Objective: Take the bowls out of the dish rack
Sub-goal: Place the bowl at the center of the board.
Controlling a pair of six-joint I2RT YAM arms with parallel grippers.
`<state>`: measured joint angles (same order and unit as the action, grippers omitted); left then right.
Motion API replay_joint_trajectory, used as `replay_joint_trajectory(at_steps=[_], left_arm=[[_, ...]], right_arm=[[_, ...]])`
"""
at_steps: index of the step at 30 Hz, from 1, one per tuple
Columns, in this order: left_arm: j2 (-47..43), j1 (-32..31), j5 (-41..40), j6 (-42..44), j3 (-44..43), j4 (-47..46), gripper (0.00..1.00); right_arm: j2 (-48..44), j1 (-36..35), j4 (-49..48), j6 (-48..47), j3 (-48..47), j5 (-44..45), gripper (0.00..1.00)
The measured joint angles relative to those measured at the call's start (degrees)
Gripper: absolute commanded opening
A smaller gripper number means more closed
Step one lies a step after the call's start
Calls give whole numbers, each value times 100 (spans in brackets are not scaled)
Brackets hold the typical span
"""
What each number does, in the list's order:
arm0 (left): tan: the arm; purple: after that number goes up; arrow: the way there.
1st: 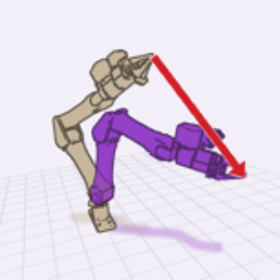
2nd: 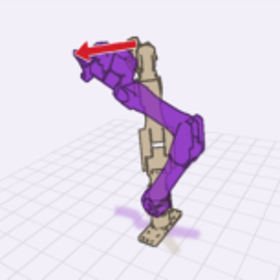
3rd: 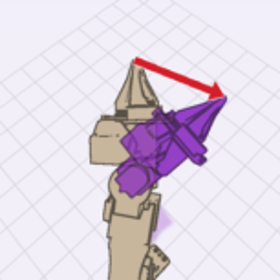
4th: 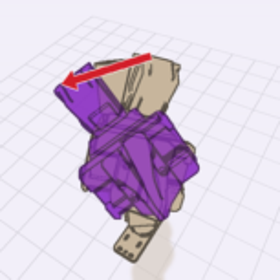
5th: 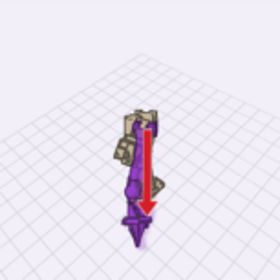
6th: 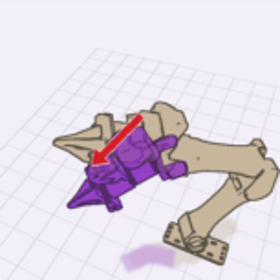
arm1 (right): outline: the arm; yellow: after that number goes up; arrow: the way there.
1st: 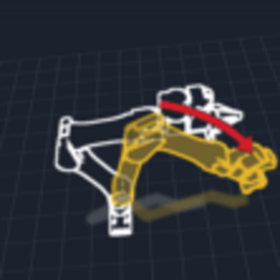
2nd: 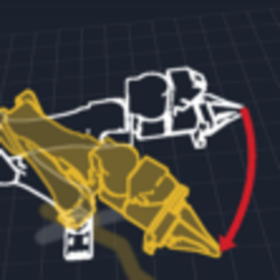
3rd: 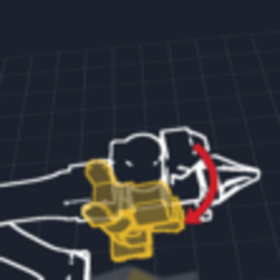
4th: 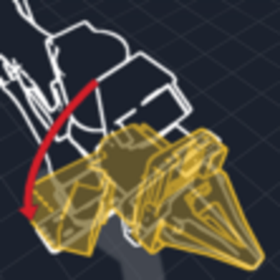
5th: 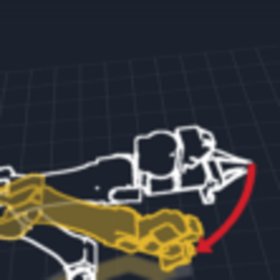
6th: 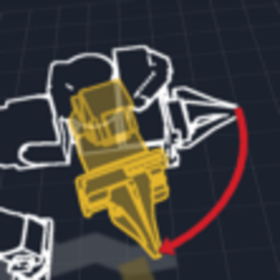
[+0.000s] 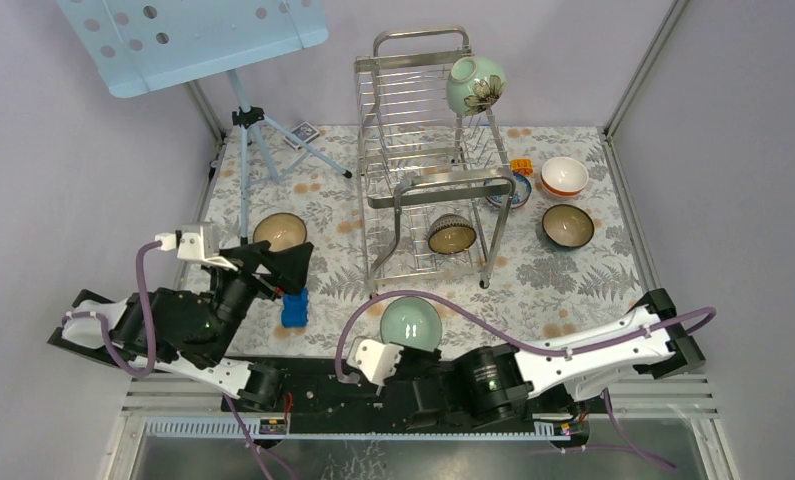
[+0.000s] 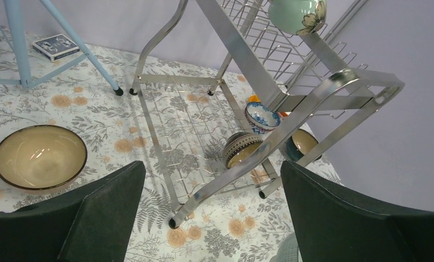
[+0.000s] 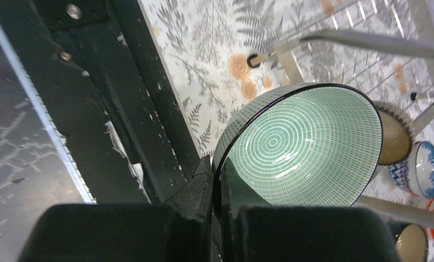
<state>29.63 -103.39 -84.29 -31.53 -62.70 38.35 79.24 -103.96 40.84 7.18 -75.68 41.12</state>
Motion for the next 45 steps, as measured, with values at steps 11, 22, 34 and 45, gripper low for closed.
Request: replay_joint_trajectory(at_steps=[11,22,34,45], left_arm=[[306,0,61,-472,413,321,99],[459,0,310,-1362,623,979,99],[306,0,354,-1991,717,1534,99],[221,0,361,-2085,800,1591,99]], right_arm=[[507,87,-643,870,1648,59,0],[748,1080,-1539,914,2269,-444,0],[1294,1346,-1764,732,2275,-682,0],[1392,1451,-1768,662,2275,-782,22]])
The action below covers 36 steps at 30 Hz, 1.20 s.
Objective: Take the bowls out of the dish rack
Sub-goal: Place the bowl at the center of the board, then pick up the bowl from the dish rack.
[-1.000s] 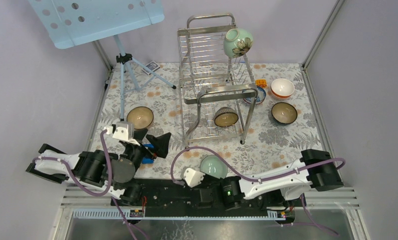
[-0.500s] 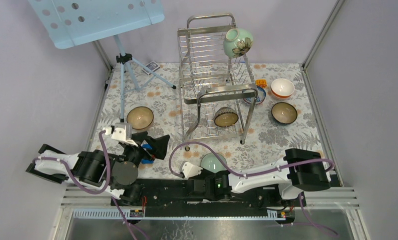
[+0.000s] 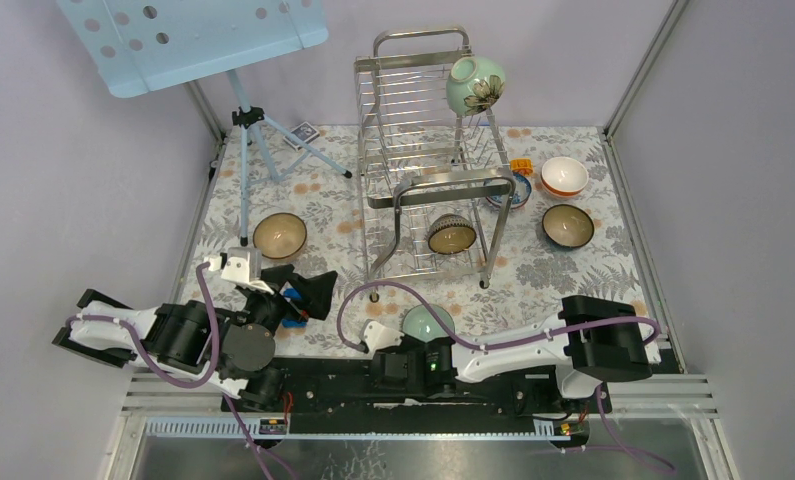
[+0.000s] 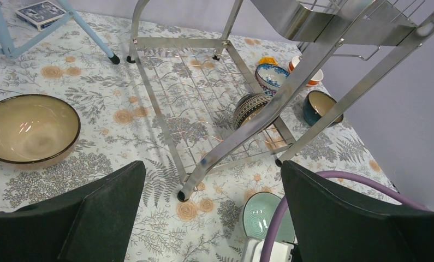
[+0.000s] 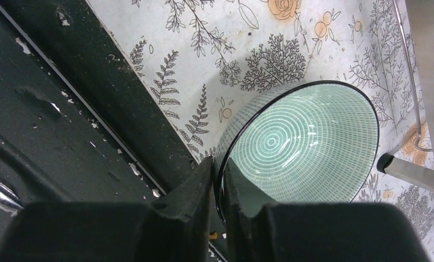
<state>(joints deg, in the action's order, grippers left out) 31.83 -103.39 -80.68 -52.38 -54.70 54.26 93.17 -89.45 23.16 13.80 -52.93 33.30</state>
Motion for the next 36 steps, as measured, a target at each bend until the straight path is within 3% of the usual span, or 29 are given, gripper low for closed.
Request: replay_joint_trajectory(at_steps=[7,13,19,22,26,32,36], left_arm=[[-2,0,-2,-2,0,0,99],[-68,0,-7,0,2,0,99],[-81,2,-20,7,2,0,99],[-101,2,-76,31,0,0,99],[-98,2,-195,42,-2,0,99],[24,2,-437,26,-28,0,99],[304,2,-542,33,-173,-4,99]], right_arm=[[2,59,-28,-39,-2,0,42],[-72,59,221,7,-164,-105,66],[-962,-94,962,-76,-925,-658,70],[-1650,-160,1394,-227,-1714,-1263,70],[-1987,-168,2168,-472,-3639,-2096,70],[-1886,-87,2551,-1003,-6422,-1416,72],[-1469,1209,2568,-1263,-7696,-1145,72]])
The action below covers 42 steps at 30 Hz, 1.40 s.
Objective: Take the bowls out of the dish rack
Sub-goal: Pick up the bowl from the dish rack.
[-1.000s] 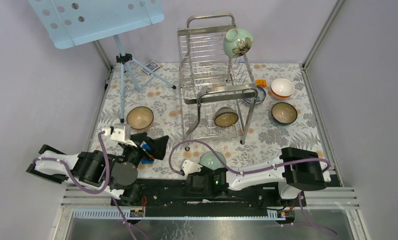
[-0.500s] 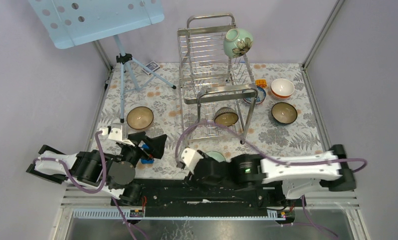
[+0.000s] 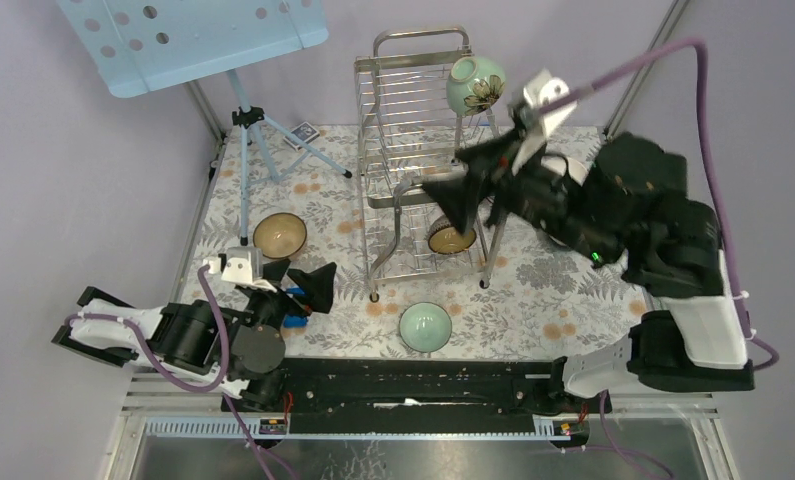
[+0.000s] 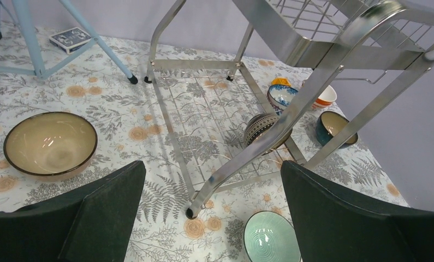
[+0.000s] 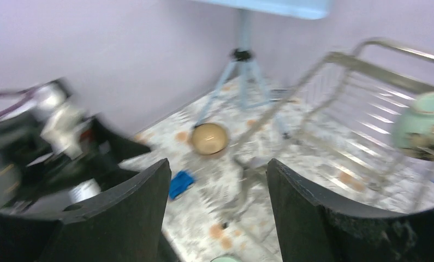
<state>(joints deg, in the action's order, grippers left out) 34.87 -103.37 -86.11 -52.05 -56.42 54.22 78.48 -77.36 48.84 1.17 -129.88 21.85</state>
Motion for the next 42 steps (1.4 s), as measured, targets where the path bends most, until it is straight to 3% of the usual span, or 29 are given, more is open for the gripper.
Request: replay_joint_trajectory(at_steps=[4,7,15,21,24,28,35,42], left_arm=[[243,0,-48,55,-157,-4,99],[291,0,-70,52,-173,-2,99],[186,-2,-94,-50,-170,-2,99],[-7,0,-85,-96,-70,-2,99],[-85,0,-76,-160,28,-4,99],[-116,2,-72,-238,133,0,99],[-114,2,-70,-328,181,4,99],[-101,2,-50,-420,184,4,99]], right_arm=[[400,1443,-262,13,-317,-109,72],[601,2640,-741,378,22,-474,73],[9,6284,-2774,2520,2887,-2107,80],[-13,8450,-5611,5136,4614,-4057,87],[535,8815,-7361,6647,5042,-4809,87],[1491,8811,-8948,8124,5066,-5480,85],[2229,8699,-9825,9250,4929,-6089,79],[2472,8258,-10312,9615,4612,-6467,77]])
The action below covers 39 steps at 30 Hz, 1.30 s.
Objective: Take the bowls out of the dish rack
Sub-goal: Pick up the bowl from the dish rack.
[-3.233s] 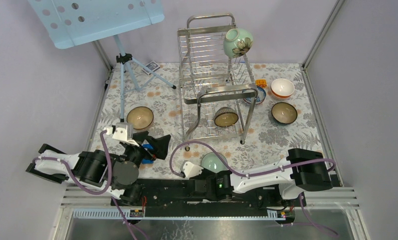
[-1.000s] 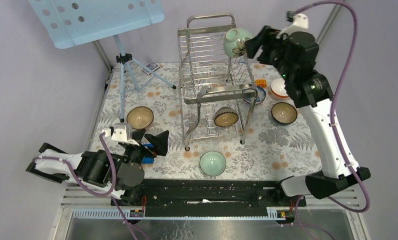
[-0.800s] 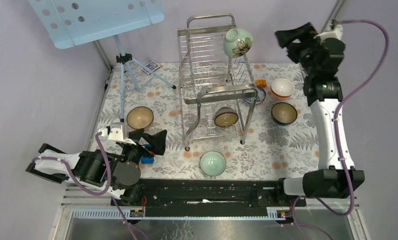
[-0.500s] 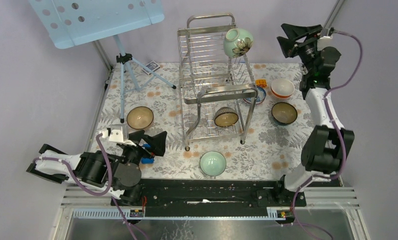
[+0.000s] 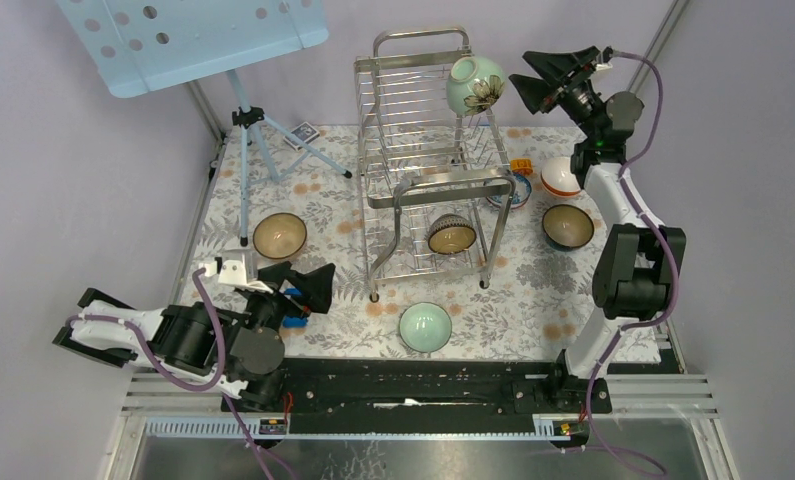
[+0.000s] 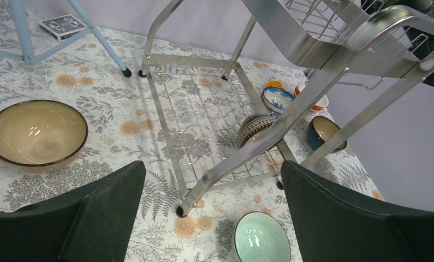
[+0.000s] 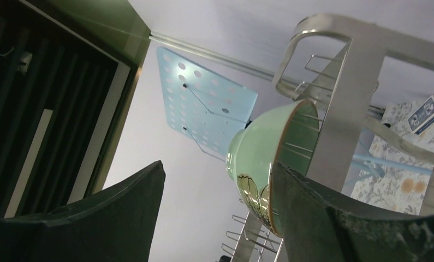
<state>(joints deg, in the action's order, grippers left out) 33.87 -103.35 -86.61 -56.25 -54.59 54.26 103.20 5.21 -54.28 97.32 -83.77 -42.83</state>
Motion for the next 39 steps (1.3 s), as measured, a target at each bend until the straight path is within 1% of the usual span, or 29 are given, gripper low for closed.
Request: replay_joint_trajectory(at_steps=[5,10,13,20,25,30,34,39], left_arm=[[2,0,24,-81,46,-2,99],[68,0,26,-107,70,2,99],[114,0,26,-125,72,0,99],[127,0,44,-188,74,0,99],[127,0,44,-234,76,2,99],[125,0,44,-254,92,0,99],[114,0,42,-258,127,-2,99],[105,0,42,-258,138,0,99]], right_arm=[[15,-175,13,-44,-7,-149,77],[15,-216,208,-197,-7,-186,79],[15,-240,302,-289,-4,-188,78],[17,-356,297,-297,-4,-238,67],[133,-448,31,-96,-7,-334,63],[295,-459,-219,118,-7,-343,54],[448,-459,-560,400,-9,-345,50],[673,-511,-1064,826,-68,-341,49]])
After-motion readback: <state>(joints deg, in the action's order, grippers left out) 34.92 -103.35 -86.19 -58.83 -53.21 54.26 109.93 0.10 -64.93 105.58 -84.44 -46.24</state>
